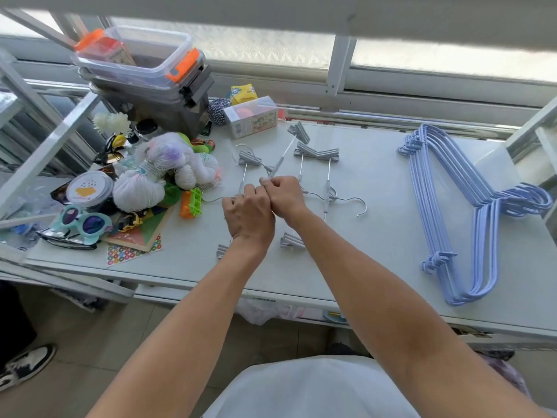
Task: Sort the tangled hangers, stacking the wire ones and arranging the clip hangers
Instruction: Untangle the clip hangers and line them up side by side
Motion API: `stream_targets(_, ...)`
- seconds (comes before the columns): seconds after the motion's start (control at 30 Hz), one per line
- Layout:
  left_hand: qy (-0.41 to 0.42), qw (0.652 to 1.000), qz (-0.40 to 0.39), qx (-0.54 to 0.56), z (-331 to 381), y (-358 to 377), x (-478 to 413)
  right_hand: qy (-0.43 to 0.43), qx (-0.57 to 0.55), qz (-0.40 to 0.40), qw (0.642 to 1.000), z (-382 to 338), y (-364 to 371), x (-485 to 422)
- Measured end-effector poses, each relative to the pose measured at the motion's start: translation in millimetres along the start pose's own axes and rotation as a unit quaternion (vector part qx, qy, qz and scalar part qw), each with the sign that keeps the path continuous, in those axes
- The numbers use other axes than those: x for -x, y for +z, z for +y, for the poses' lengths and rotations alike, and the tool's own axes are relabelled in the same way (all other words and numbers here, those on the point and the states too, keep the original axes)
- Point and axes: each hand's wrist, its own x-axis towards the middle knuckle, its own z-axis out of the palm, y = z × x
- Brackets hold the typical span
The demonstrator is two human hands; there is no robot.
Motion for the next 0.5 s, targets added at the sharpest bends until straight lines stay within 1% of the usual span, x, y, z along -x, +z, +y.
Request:
stream_targets(0.07, 0.014, 0.999, -0.009, 0.046, 0, -4, -2, 0.029, -0.053, -0.01, 0.998, -1, 0, -5)
stream_targets(0.17, -0.036, 0.984, -0.027, 0.173, -4, -8, -9, 0.059, -0.135, -0.028, 0.989, -1, -3, -9)
stream_targets(0.2, -0.05, 0.974, -0.047, 0.214, -7, -6, -10, 0.068, -0.18, -0.042, 0.98, -2, -5, -9)
stream_targets(0.27, -0.058, 0.956, -0.092, 0.273, -14, -2, -15, 0.083, -0.282, -0.082, 0.952, -4, -8, -9)
stream_targets(0.37, -0.041, 0.943, -0.103, 0.315, -19, -2, -21, 0.099, -0.382, -0.132, 0.909, -6, -15, -7)
stream_targets(0.4, -0.042, 0.93, -0.115, 0.345, -21, -3, -23, 0.103, -0.408, -0.146, 0.895, -7, -17, -6)
stream_targets(0.47, -0.062, 0.879, -0.182, 0.437, -20, -4, -26, 0.115, -0.443, -0.173, 0.872, -8, -20, -3)
stream_targets(0.5, -0.07, 0.862, -0.203, 0.46, -19, -4, -26, 0.123, -0.439, -0.177, 0.872, -9, -19, -3)
